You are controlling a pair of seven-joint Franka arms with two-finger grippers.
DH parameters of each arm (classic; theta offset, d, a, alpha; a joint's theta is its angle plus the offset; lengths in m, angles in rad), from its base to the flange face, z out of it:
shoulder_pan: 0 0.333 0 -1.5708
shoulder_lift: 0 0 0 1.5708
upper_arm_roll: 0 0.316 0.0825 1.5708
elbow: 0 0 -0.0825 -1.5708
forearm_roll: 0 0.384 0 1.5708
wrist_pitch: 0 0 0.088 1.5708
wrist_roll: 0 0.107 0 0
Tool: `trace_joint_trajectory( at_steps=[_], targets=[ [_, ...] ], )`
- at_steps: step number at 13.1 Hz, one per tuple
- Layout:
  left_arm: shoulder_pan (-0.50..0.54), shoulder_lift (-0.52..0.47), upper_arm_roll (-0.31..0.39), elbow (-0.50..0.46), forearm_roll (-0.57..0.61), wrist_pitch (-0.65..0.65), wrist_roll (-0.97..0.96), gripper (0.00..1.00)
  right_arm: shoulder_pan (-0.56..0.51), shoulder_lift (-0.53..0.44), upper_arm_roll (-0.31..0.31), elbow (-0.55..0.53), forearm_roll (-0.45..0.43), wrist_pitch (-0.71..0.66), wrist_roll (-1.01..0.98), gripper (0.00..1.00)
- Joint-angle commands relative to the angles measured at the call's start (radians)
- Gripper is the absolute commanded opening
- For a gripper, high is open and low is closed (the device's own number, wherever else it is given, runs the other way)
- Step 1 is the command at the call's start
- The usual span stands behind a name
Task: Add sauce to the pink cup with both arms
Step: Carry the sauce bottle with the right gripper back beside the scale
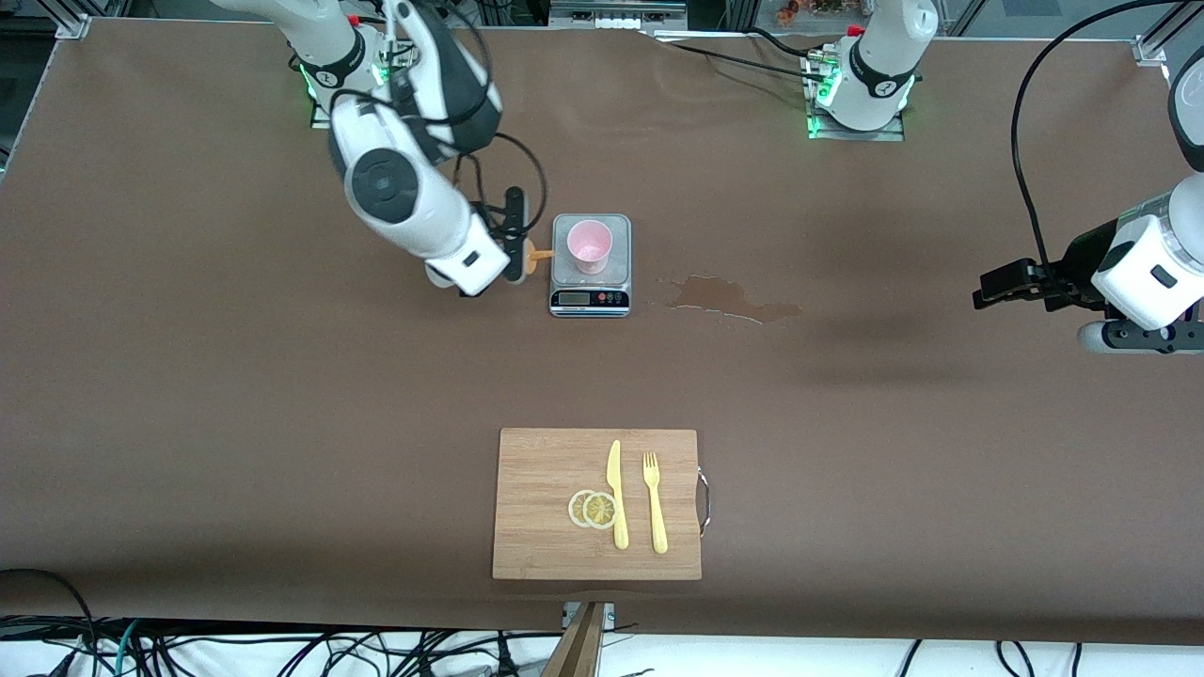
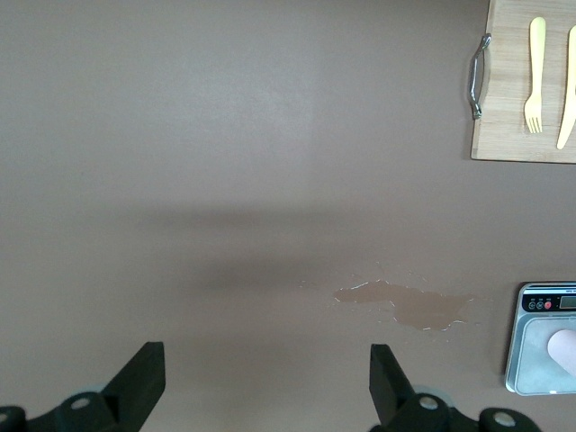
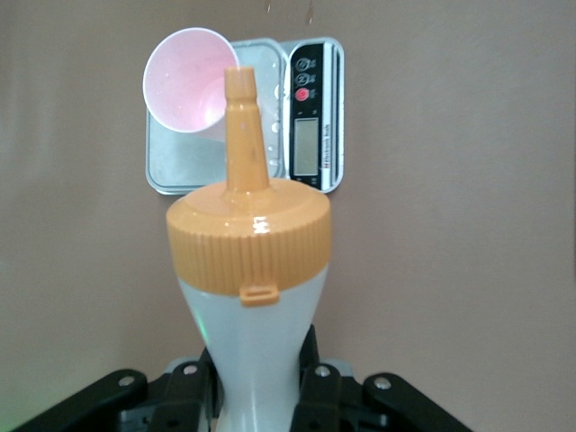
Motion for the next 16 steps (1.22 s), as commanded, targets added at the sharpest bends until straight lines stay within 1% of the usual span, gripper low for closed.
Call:
trace_joint_trajectory(
  at_steps=[1, 3, 5, 6, 8, 10, 14, 16],
  targets=[
    [0.001, 0.012, 0.004, 0.031, 0.000, -0.023, 0.021, 1.00, -0.036, -0.021, -0.078, -0.029, 0.163, -0.036, -0.203, 0.25],
    [-0.001, 0.012, 0.004, 0.031, 0.002, -0.023, 0.021, 1.00, -0.129, 0.004, -0.077, -0.029, 0.280, -0.083, -0.381, 0.25],
    [-0.002, 0.012, 0.004, 0.031, 0.000, -0.023, 0.020, 1.00, -0.238, 0.028, -0.077, -0.023, 0.364, -0.164, -0.519, 0.25],
    [-0.005, 0.015, 0.002, 0.031, 0.000, -0.023, 0.020, 1.00, -0.296, 0.054, -0.077, -0.018, 0.409, -0.210, -0.591, 0.25],
    [-0.005, 0.015, 0.002, 0.031, 0.000, -0.023, 0.020, 1.00, -0.404, 0.131, -0.077, -0.015, 0.530, -0.310, -0.775, 0.25],
    [-0.005, 0.015, 0.002, 0.033, 0.002, -0.023, 0.020, 1.00, -0.484, 0.212, -0.077, -0.008, 0.614, -0.388, -0.935, 0.25],
    [-0.005, 0.015, 0.002, 0.033, 0.003, -0.023, 0.020, 1.00, -0.632, 0.368, -0.074, 0.071, 0.681, -0.580, -1.092, 0.25],
    [-0.004, 0.015, 0.004, 0.033, 0.003, -0.023, 0.020, 1.00, -0.706, 0.424, -0.074, 0.089, 0.685, -0.649, -1.155, 0.26]
  ],
)
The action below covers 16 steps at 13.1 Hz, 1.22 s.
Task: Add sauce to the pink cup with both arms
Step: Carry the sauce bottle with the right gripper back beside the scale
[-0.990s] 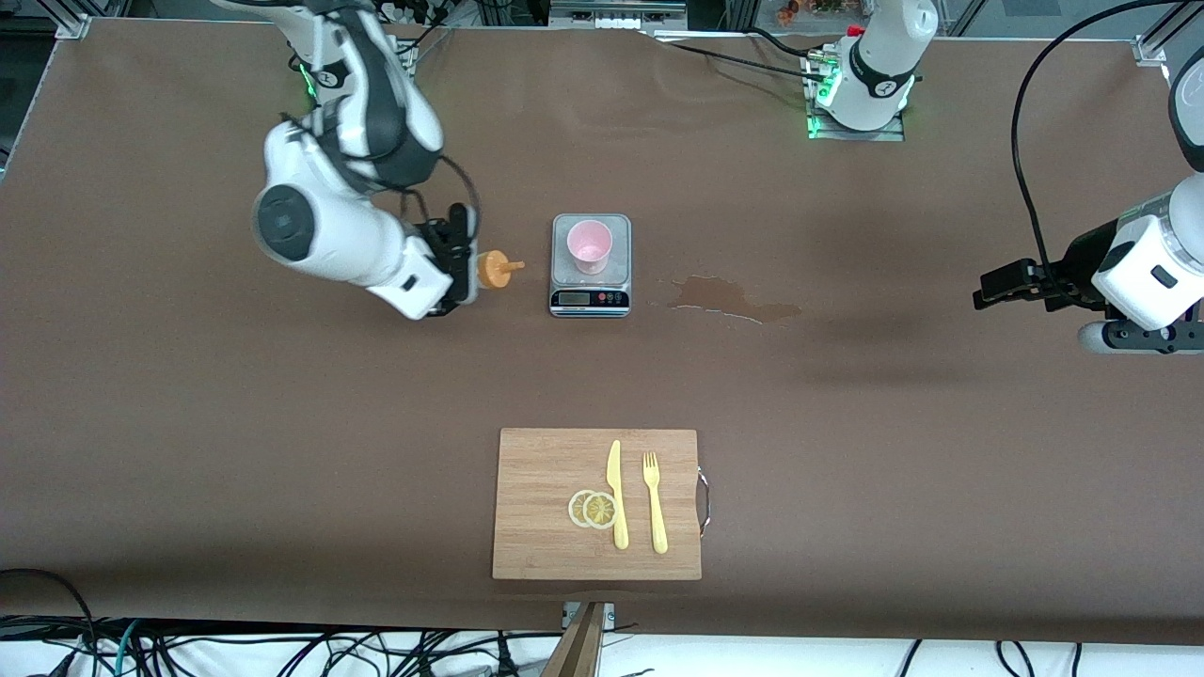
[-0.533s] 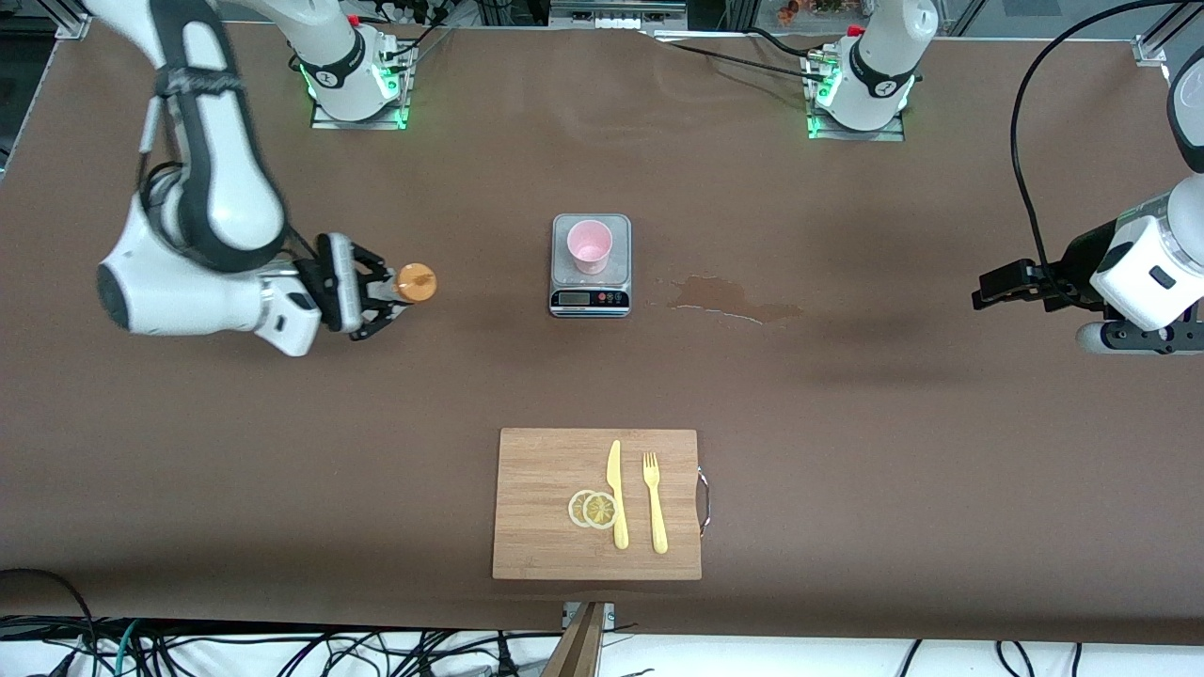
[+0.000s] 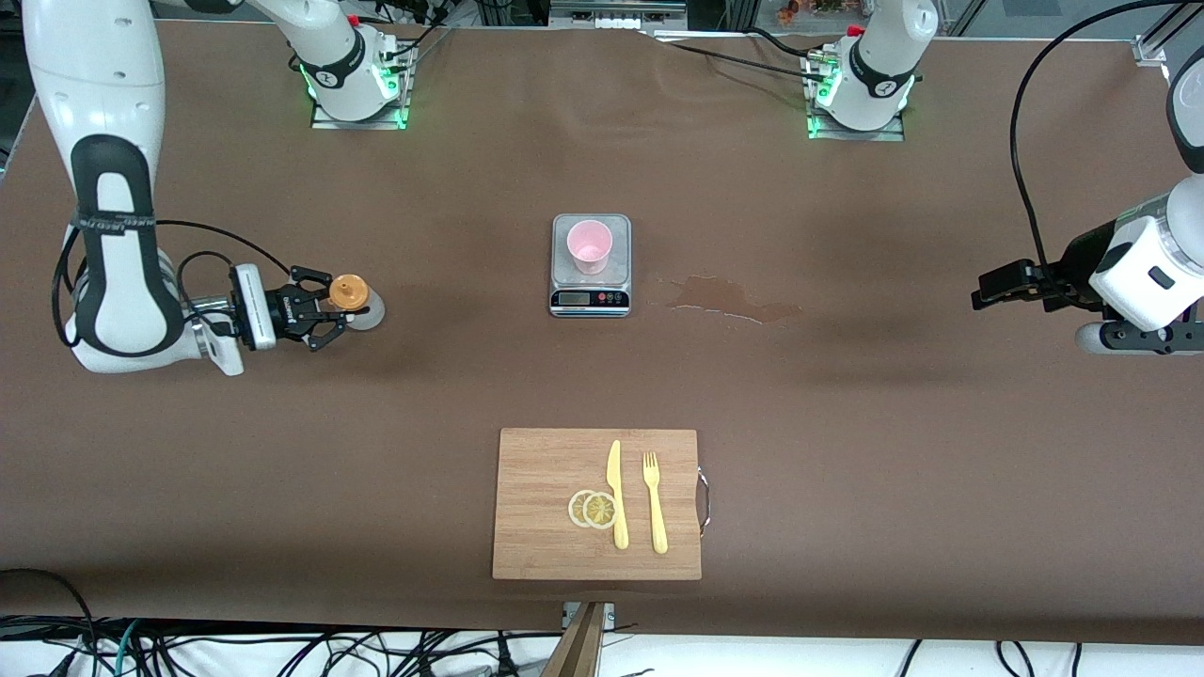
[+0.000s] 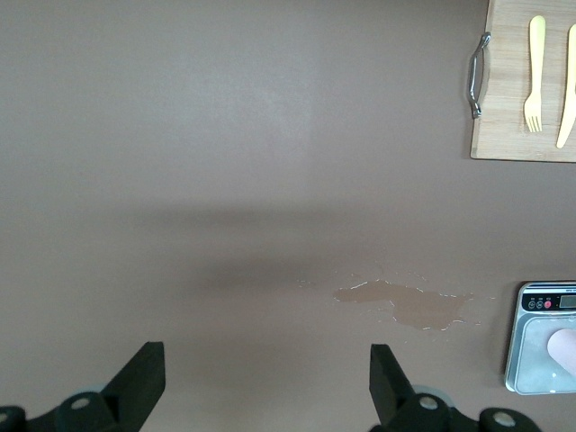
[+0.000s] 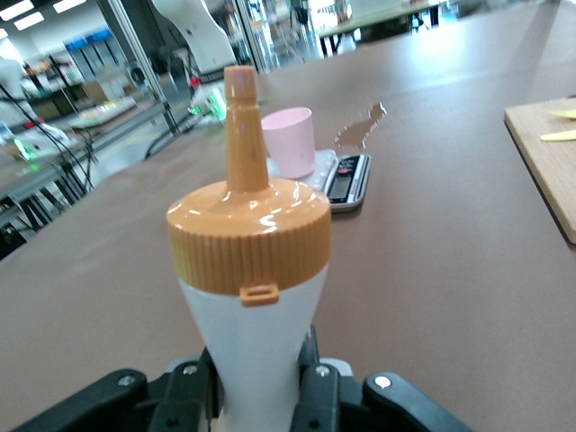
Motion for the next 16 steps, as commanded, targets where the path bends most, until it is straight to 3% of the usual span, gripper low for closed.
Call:
trace_joint_trajectory(
  at_steps=[1, 4, 8, 11, 12, 13, 16],
  targets=[
    [-0.002, 0.012, 0.004, 0.031, 0.002, -0.022, 0.020, 1.00, -0.108, 0.058, 0.013, 0.052, 0.010, -0.085, -0.060, 0.26],
    [0.000, 0.014, 0.005, 0.031, 0.002, -0.022, 0.020, 1.00, -0.177, 0.070, 0.012, 0.057, -0.034, -0.083, -0.112, 0.28],
    [-0.002, 0.014, 0.005, 0.031, 0.003, -0.022, 0.020, 1.00, -0.210, 0.115, 0.015, 0.075, -0.019, -0.082, -0.189, 0.39],
    [-0.003, 0.014, 0.005, 0.031, 0.009, -0.022, 0.018, 1.00, -0.210, 0.143, 0.016, 0.087, -0.010, -0.086, -0.224, 0.42],
    [-0.005, 0.015, 0.004, 0.035, 0.012, -0.022, 0.018, 1.00, -0.210, 0.146, 0.016, 0.089, -0.010, -0.086, -0.224, 0.85],
    [-0.005, 0.026, 0.005, 0.057, 0.015, -0.022, 0.018, 1.00, -0.210, 0.146, 0.016, 0.089, -0.010, -0.086, -0.226, 1.00],
    [-0.005, 0.031, 0.005, 0.068, 0.017, -0.022, 0.018, 1.00, -0.216, 0.135, 0.010, 0.127, -0.025, -0.135, -0.201, 1.00]
  ],
)
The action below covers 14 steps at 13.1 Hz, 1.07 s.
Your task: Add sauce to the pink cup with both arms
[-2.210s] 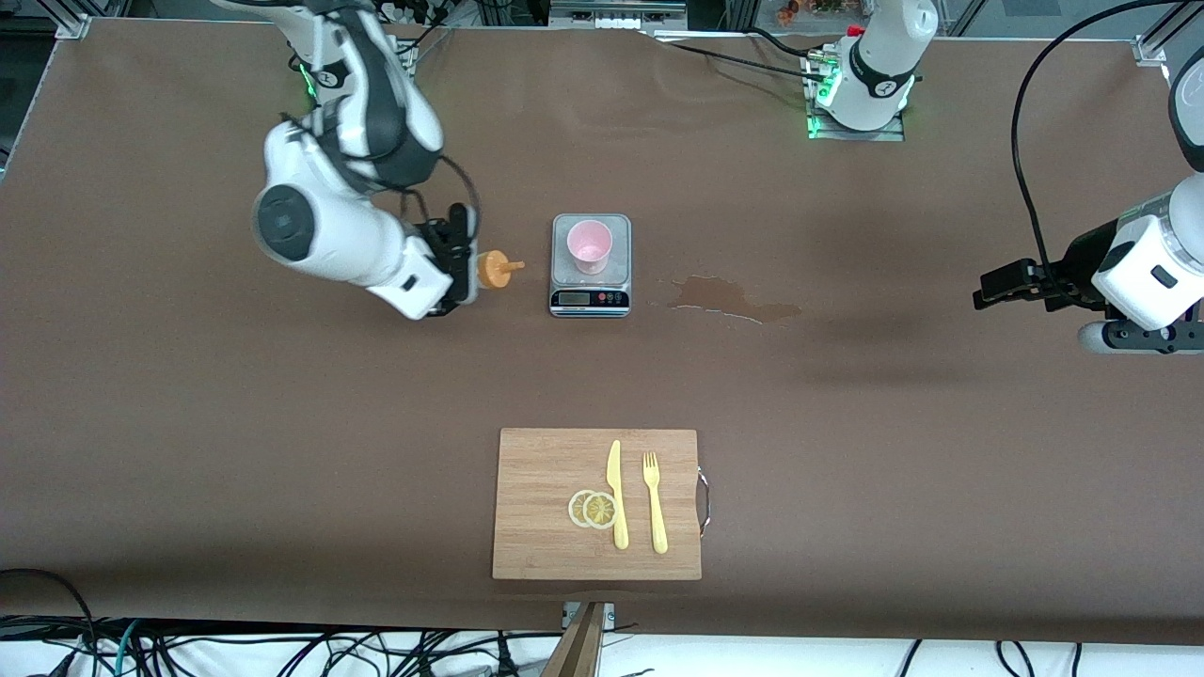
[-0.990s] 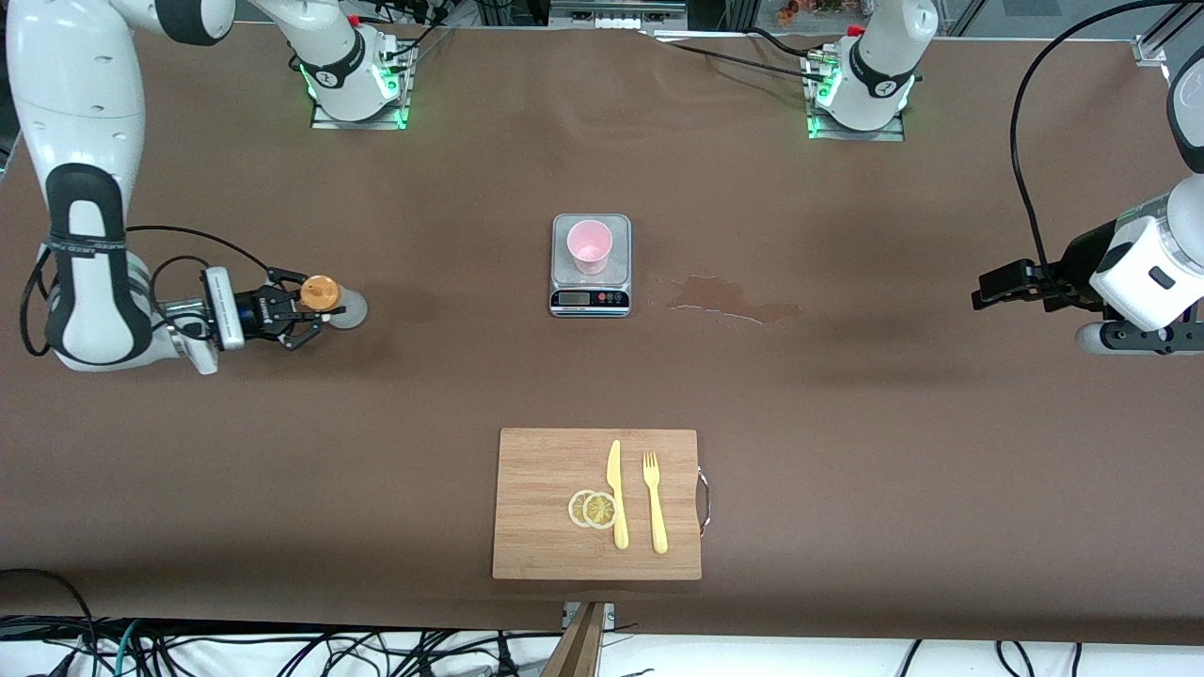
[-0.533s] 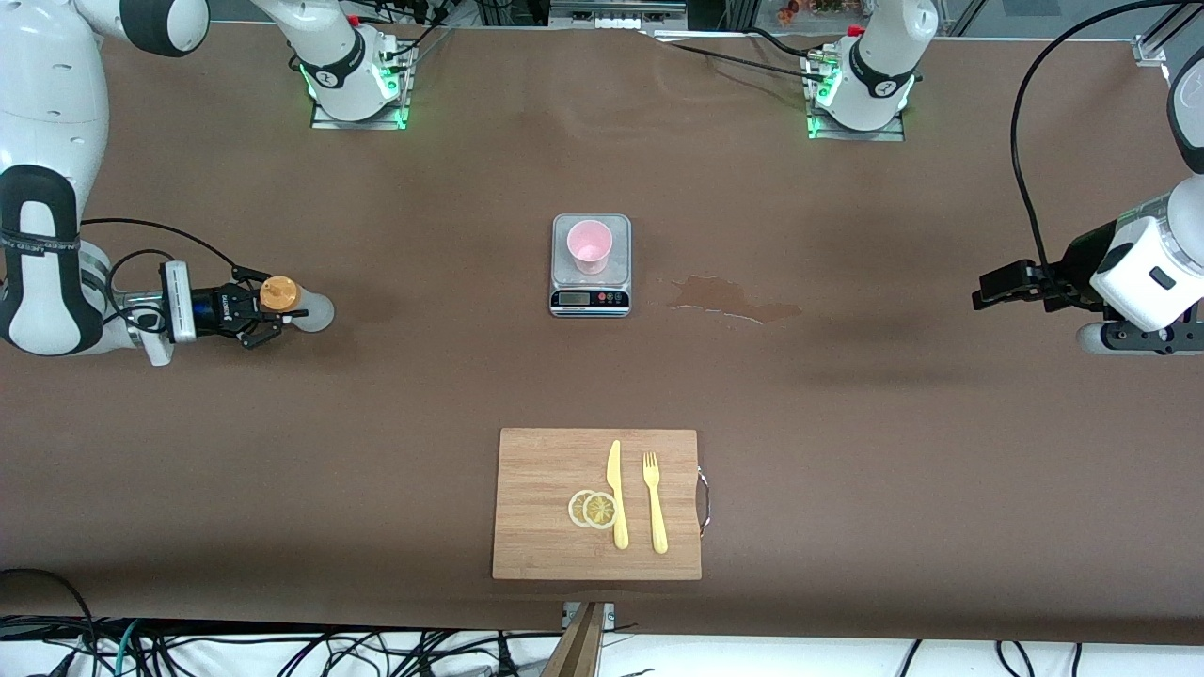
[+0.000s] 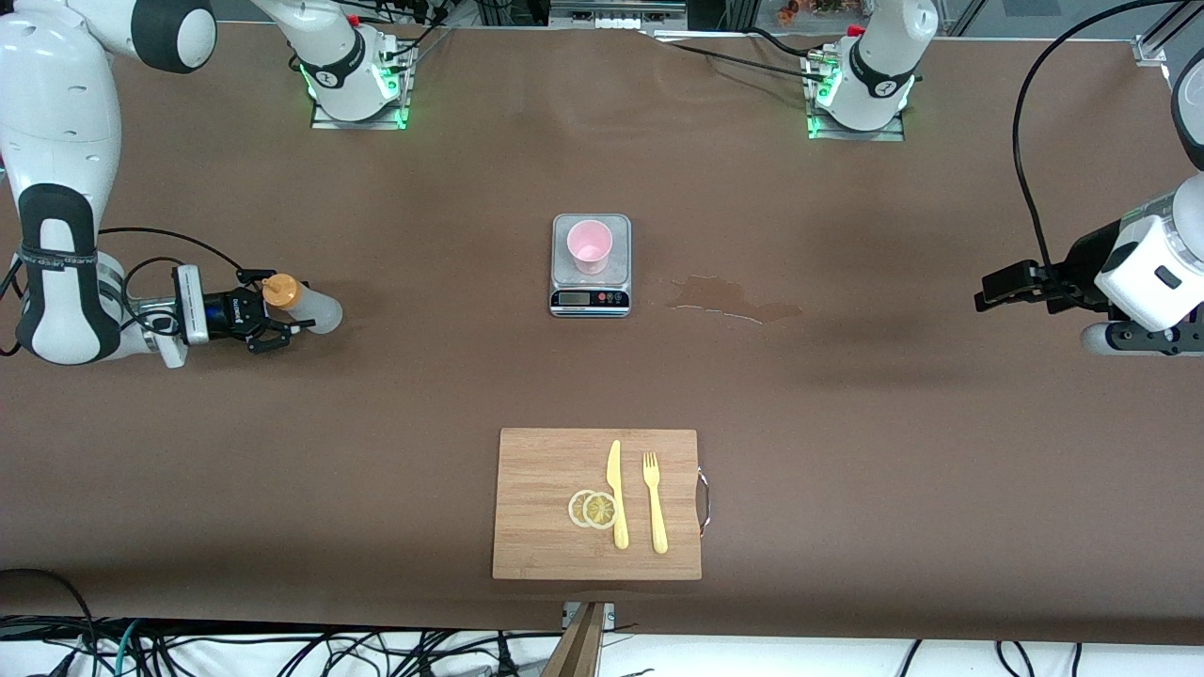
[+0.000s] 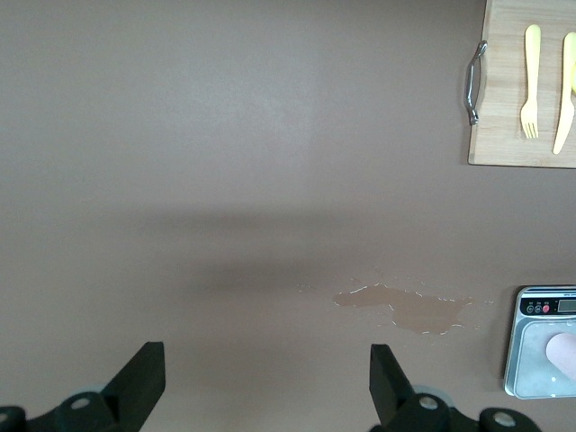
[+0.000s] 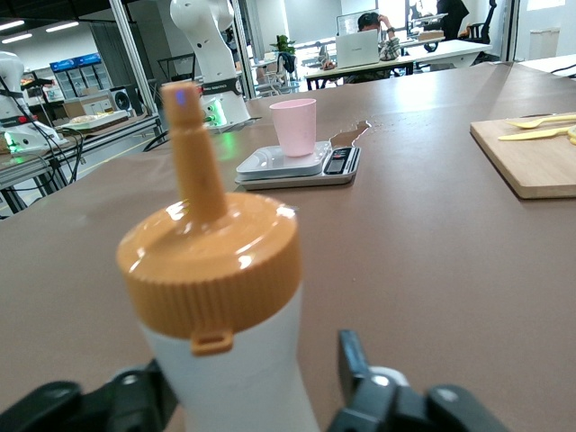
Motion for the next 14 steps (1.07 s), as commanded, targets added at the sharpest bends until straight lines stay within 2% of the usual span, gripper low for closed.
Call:
trace_joint_trajectory(
  at_steps=[1, 4, 11, 14],
  targets=[
    [-0.005, 0.025, 0.006, 0.047, 0.017, -0.022, 0.018, 1.00, -0.020, 0.000, -0.003, 0.063, -0.021, -0.075, 0.019, 1.00],
    [-0.005, 0.025, 0.006, 0.049, 0.019, -0.022, 0.018, 1.00, -0.014, -0.041, -0.044, 0.119, -0.068, -0.092, 0.143, 1.00],
    [-0.007, 0.025, 0.000, 0.049, 0.057, -0.022, 0.020, 1.00, 0.022, -0.156, -0.052, 0.306, -0.217, -0.109, 0.562, 1.00],
    [-0.007, 0.025, 0.001, 0.049, 0.057, -0.022, 0.020, 1.00, 0.089, -0.205, -0.053, 0.414, -0.346, -0.106, 0.781, 1.00]
  ],
)
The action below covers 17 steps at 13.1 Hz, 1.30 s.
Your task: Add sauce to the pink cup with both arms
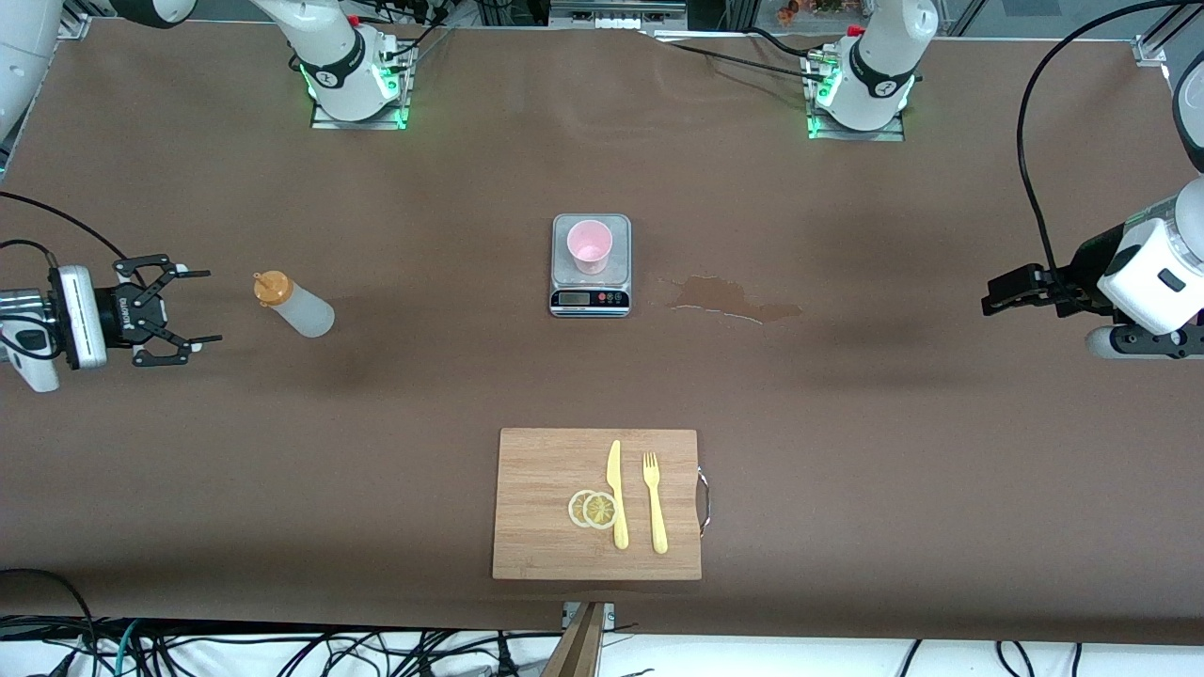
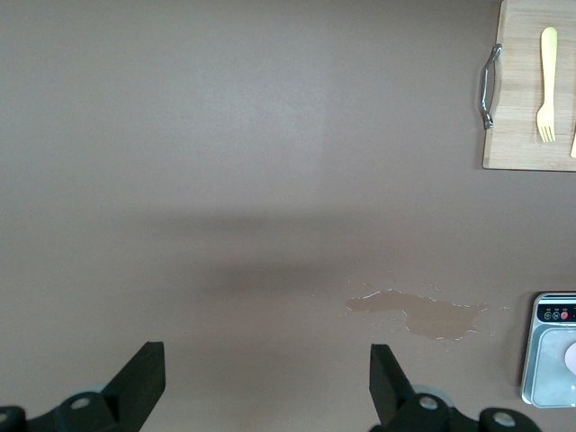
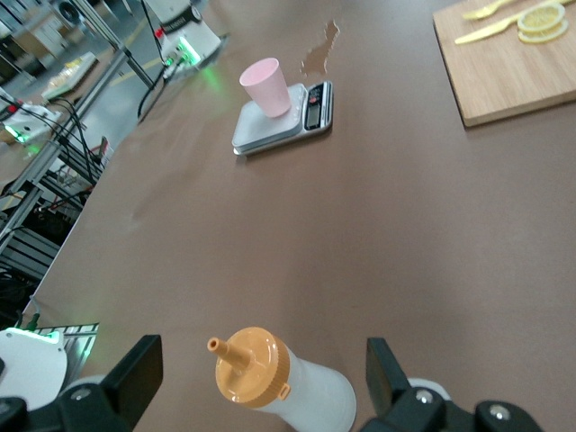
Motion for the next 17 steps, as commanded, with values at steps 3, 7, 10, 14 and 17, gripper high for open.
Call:
trace_joint_trajectory(
  at_steps=[3, 7, 10, 14, 17],
  targets=[
    [-0.006, 0.015, 0.002, 0.035, 0.019, -0.022, 0.021, 1.00, 0.149, -0.077, -0.005, 0.133, -0.224, 0.010, 0.384, 1.00],
    [-0.006, 0.015, 0.002, 0.035, 0.016, -0.022, 0.021, 1.00, 0.214, -0.160, 0.043, 0.158, -0.424, 0.087, 0.694, 1.00],
    [-0.006, 0.015, 0.002, 0.035, 0.016, -0.022, 0.021, 1.00, 0.182, -0.313, 0.177, -0.018, -0.586, 0.220, 0.912, 1.00],
    [-0.008, 0.015, 0.002, 0.035, 0.014, -0.022, 0.020, 1.00, 0.113, -0.476, 0.292, -0.236, -0.708, 0.354, 1.220, 1.00],
    [-0.008, 0.015, 0.002, 0.035, 0.014, -0.022, 0.020, 1.00, 0.111, -0.582, 0.292, -0.367, -0.719, 0.429, 1.533, 1.00]
  ],
)
